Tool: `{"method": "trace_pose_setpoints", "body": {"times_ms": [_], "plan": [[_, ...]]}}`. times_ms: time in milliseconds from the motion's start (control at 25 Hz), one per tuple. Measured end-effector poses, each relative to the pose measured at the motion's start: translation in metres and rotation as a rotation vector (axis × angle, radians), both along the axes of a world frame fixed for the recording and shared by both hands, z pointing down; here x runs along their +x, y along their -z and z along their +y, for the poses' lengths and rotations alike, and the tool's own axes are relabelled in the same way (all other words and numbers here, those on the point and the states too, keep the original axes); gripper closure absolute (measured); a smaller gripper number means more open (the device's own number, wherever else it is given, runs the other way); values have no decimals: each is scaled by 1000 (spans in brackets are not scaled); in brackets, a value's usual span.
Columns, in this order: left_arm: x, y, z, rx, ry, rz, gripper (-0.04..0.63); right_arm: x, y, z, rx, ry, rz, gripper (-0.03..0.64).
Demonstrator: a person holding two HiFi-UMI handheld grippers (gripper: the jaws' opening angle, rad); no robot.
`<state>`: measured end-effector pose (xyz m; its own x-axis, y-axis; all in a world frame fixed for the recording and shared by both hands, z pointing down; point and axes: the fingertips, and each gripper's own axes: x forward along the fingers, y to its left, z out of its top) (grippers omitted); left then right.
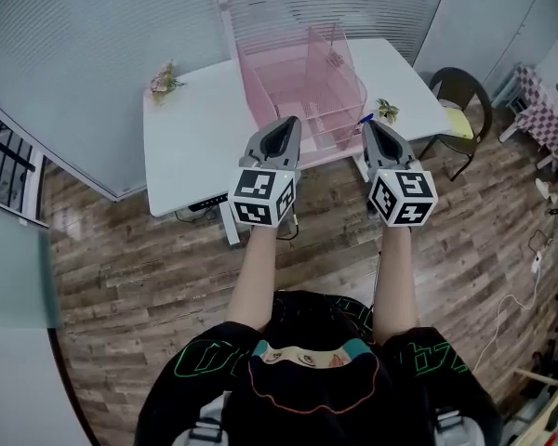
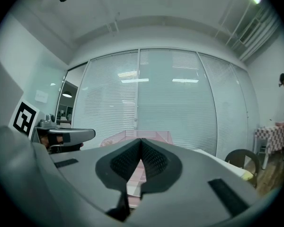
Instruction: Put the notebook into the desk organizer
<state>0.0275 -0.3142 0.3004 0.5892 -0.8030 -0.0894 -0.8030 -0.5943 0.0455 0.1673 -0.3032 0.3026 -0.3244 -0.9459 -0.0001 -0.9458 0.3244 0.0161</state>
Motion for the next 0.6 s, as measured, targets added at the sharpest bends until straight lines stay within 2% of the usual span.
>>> {"method": "trace_pose_setpoints", "body": {"times_ms": [600], "plan": [[-5, -1, 0, 15, -13, 1, 600, -8, 5, 4, 56, -7, 29, 614]]}}
